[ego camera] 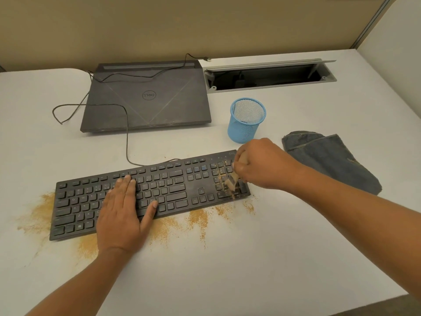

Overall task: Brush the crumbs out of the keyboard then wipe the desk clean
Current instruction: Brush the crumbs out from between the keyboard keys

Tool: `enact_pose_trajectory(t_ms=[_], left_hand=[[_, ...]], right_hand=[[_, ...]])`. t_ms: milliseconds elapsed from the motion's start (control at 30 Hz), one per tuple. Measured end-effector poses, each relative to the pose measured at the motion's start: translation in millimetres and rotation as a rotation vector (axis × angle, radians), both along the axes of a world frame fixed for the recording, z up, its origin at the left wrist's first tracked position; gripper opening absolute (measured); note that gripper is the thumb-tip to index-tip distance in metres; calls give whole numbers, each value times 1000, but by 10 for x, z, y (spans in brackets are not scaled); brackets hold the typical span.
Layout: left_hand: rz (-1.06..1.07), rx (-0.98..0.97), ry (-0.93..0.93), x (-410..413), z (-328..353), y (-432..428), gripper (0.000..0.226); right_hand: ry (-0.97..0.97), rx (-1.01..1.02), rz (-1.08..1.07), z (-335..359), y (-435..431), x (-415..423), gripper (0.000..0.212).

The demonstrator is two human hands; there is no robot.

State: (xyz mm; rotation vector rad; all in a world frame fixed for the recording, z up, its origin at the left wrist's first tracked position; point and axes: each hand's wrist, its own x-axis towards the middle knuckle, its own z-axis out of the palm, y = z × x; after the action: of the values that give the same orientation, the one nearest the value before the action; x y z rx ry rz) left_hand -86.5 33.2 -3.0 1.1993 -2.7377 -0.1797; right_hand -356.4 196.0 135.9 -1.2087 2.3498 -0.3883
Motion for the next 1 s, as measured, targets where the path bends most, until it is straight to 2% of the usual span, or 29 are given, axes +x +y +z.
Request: enact_pose_trajectory(t_ms=[100, 233, 367, 433, 533, 667, 833, 933, 1000], left_hand=[[1, 0, -4, 6, -4, -2, 82], [-3, 3, -11, 8, -15, -7, 82], [-2, 2, -3, 3, -9, -1, 82], [-2, -2, -4, 6, -8, -5, 82], [-1, -2, -7, 1, -12, -2, 82], [-4, -2, -5, 4, -9, -6, 82], [-1, -1, -3, 2, -6, -9, 83], [0, 6, -5, 1, 0, -5, 83], [-5, 0, -3, 3, 5, -7, 83]], right_hand=[[20, -60, -29, -35, -3, 17, 41], [-21, 48, 27, -77, 22, 57, 38], [35, -83, -25, -53, 7, 11, 38], [19, -43, 0, -87, 5, 19, 42], [0, 54, 40, -87, 4, 45, 31], [24, -95, -44, -23, -37, 19, 27], [33, 87, 127, 53, -40, 42, 24], [97, -3, 148, 144, -96, -19, 27], [72, 39, 164, 117, -135, -33, 29]])
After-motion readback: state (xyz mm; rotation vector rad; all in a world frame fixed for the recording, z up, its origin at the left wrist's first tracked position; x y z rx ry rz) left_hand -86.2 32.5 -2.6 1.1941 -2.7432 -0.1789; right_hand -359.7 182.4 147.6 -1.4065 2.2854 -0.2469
